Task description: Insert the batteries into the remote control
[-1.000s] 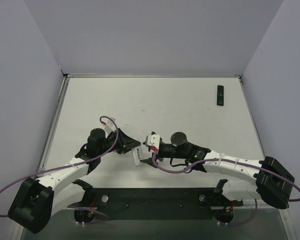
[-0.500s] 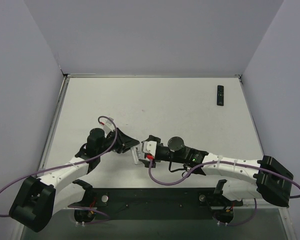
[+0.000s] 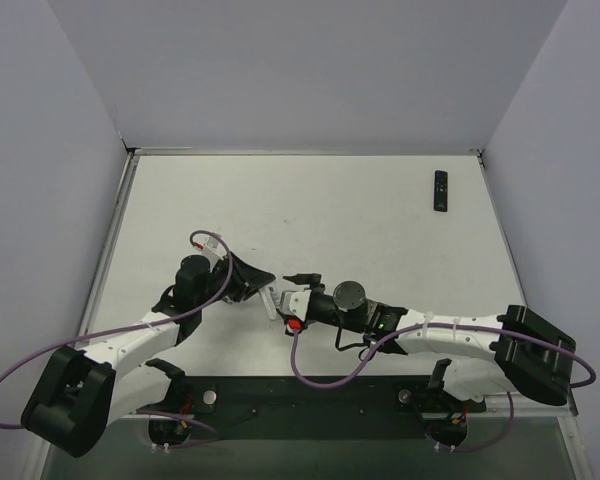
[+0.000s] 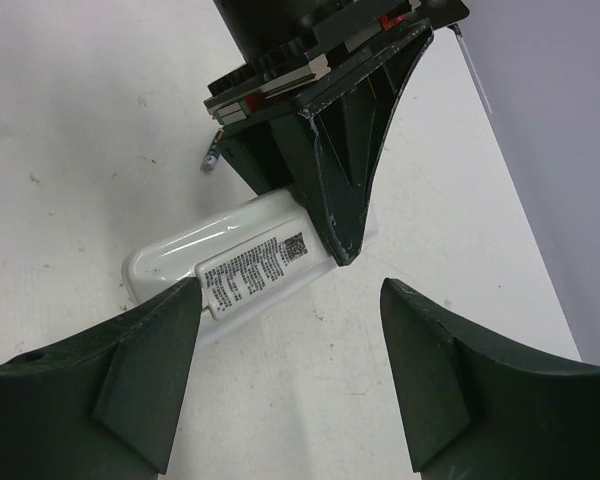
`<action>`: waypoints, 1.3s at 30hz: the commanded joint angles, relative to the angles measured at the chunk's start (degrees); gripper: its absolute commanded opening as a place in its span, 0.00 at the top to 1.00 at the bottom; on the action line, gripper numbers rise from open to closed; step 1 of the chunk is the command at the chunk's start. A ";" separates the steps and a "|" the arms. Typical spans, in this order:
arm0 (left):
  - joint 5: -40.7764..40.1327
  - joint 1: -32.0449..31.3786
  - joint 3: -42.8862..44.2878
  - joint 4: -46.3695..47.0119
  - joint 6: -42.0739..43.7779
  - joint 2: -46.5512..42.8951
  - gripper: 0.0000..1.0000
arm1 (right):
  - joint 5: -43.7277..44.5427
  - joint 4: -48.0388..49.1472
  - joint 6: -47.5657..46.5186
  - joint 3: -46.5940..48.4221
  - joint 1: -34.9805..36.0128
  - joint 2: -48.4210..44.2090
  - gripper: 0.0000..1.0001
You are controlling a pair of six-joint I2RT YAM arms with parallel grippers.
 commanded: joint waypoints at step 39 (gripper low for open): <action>-0.55 0.27 12.59 -4.90 27.47 19.35 1.00 | 9.55 14.36 2.04 3.17 -7.30 18.96 0.33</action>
